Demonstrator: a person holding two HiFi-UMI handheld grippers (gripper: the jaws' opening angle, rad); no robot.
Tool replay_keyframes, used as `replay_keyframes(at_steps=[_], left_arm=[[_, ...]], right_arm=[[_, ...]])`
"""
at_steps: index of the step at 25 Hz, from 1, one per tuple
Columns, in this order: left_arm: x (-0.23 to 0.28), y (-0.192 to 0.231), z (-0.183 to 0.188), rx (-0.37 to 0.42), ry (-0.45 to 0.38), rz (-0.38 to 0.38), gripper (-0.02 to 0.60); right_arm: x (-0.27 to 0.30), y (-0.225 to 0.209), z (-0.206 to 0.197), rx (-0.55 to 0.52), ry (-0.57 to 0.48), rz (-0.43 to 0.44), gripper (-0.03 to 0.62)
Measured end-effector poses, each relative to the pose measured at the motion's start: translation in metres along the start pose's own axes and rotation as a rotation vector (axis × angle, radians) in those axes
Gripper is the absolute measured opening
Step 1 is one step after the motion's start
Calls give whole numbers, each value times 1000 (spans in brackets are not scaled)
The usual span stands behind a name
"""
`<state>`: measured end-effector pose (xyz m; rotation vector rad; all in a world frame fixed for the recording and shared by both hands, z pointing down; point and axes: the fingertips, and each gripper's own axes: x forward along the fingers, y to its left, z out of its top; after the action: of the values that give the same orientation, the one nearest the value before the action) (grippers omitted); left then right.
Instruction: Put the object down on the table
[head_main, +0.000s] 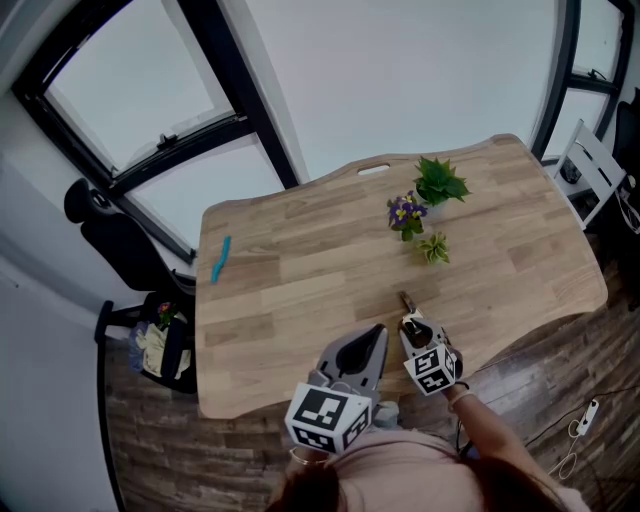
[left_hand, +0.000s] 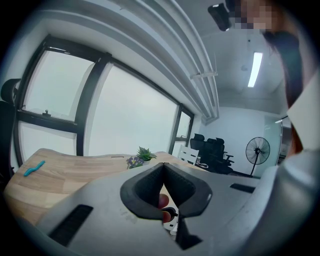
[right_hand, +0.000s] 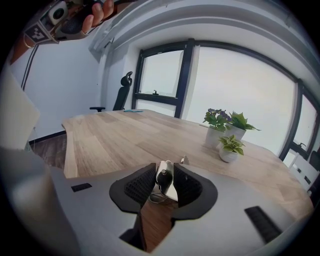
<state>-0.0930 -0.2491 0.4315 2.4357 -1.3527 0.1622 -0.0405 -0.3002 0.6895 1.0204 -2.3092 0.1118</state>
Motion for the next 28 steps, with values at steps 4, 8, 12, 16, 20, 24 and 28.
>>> replay_keyframes(at_steps=[4, 8, 12, 16, 20, 24, 28], left_arm=[[-1, -1, 0, 1, -1, -1, 2], [-2, -4, 0, 7, -4, -3, 2], [-5, -7, 1, 13, -13, -1, 2], [-8, -10, 1, 18, -19, 2, 2], [-10, -13, 4, 23, -29, 4, 2], [-14, -17, 5, 29, -42, 8, 2], [-15, -18, 7, 21, -57, 17, 2]], right_arm=[[-4, 0, 9, 7, -36, 2, 92], [-11, -1, 17, 32, -73, 2, 93], [-22, -5, 26, 73, -105, -10, 92], [-34, -10, 37, 108, -141, -22, 92], [-46, -17, 47, 138, -171, -39, 77], [-59, -21, 56, 167, -209, -45, 64], [-71, -24, 64, 194, -242, -45, 54]])
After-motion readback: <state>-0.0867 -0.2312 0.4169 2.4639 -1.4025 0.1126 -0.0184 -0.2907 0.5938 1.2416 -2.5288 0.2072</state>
